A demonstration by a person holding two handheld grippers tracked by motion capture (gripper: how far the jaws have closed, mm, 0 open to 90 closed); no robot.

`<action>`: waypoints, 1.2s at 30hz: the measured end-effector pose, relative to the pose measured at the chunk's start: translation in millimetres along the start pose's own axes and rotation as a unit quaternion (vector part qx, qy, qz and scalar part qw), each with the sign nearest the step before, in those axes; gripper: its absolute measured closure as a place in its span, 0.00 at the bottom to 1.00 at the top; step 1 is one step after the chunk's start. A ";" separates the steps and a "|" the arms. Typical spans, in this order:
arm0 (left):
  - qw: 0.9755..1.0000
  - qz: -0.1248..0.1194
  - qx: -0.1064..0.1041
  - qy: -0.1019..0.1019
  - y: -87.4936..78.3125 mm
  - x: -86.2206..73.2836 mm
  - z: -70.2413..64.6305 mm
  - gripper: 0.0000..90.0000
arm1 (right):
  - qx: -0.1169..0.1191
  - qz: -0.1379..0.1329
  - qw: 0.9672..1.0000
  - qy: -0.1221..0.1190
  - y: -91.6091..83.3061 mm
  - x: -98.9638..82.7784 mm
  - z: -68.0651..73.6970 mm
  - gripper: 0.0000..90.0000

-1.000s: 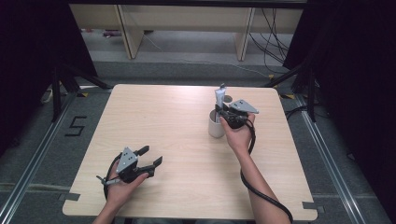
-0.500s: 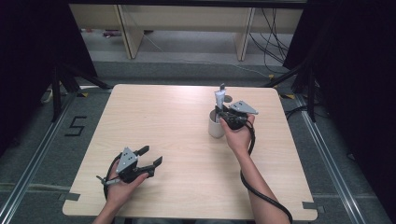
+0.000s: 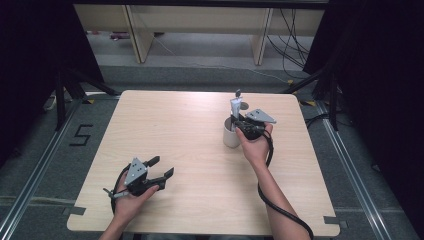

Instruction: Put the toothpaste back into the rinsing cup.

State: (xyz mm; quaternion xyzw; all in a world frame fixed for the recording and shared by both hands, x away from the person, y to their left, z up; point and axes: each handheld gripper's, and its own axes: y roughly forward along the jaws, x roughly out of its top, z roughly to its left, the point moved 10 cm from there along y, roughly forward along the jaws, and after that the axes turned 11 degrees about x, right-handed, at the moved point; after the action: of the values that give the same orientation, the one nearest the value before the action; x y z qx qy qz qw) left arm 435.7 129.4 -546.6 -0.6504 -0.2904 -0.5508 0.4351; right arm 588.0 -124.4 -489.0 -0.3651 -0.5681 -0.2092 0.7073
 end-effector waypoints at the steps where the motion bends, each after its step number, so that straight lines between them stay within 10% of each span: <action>1: 1.000 0.003 0.002 0.001 -0.5 -0.4 0.3 0.31 | -0.003 0.005 1.000 -0.002 -0.6 -0.8 -0.6 0.82; 22: 1.000 0.001 0.000 0.002 0.2 -0.3 -0.3 0.31 | 0.003 0.016 1.000 0.018 -5.3 -4.0 5.9 0.82; 36: 1.000 0.007 0.004 0.004 -0.5 -1.0 0.3 0.31 | 0.000 0.018 1.000 -0.017 -11.0 -2.3 1.6 0.81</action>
State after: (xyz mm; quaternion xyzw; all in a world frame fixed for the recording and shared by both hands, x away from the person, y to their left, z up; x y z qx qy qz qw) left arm 435.2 130.0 -547.4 -0.6486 -0.2860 -0.5493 0.4426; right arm 578.5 -130.6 -487.9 -0.3787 -0.5731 -0.1903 0.7014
